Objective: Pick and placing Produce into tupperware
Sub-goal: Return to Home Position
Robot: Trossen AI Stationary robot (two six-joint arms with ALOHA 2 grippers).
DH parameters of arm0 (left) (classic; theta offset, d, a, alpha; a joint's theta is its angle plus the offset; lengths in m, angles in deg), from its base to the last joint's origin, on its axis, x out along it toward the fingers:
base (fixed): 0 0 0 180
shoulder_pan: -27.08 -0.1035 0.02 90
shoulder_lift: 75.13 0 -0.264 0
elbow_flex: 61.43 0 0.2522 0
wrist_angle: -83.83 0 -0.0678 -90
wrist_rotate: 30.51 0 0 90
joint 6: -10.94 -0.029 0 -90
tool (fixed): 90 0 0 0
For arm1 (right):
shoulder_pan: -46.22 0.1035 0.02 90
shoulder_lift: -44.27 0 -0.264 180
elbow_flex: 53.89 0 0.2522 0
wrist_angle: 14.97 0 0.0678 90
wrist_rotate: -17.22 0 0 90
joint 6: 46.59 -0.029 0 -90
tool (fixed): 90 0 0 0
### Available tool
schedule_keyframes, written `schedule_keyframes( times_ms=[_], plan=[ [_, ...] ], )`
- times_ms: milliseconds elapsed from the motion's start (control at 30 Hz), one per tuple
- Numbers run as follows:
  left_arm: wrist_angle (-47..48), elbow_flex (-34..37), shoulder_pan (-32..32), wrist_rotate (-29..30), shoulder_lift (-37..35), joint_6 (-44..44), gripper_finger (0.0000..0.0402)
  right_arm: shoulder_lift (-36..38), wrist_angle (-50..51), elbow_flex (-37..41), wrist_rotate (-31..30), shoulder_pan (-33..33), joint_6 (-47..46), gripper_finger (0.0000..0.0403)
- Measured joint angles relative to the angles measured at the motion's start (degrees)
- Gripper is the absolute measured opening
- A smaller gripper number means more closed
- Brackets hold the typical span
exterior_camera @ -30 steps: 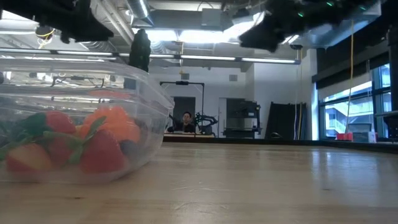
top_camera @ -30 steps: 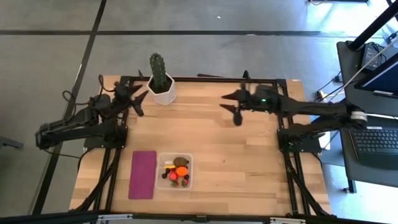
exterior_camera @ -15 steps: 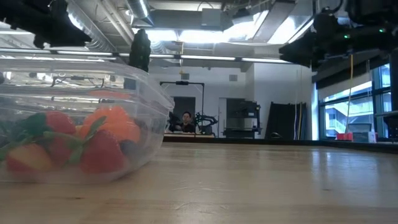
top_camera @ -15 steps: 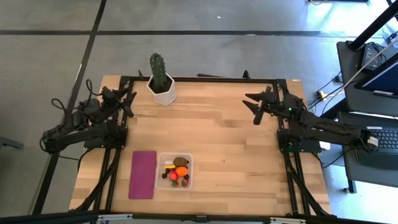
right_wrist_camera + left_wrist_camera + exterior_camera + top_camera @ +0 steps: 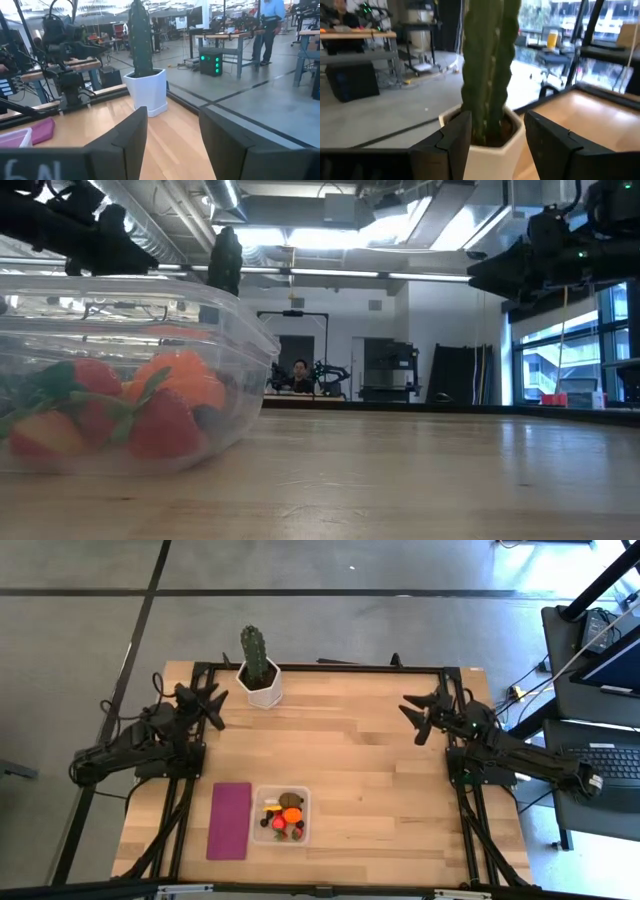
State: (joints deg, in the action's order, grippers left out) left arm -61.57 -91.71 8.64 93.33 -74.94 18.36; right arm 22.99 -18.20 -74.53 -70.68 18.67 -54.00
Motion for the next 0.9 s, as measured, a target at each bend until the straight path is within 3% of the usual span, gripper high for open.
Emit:
schedule_keyframes(
  times_ms=[433,900],
  plan=[
    [-4.29,5.71,-0.04,0.52,-0.03,1.67,0.0176,10.58,0.63,6.29,-0.58,0.00,-2.87,0.0181],
    [-9.75,10.21,-0.04,1.53,-0.04,3.09,0.0176,21.17,9.27,6.35,-2.55,0.00,-2.16,0.0181]
  ],
)
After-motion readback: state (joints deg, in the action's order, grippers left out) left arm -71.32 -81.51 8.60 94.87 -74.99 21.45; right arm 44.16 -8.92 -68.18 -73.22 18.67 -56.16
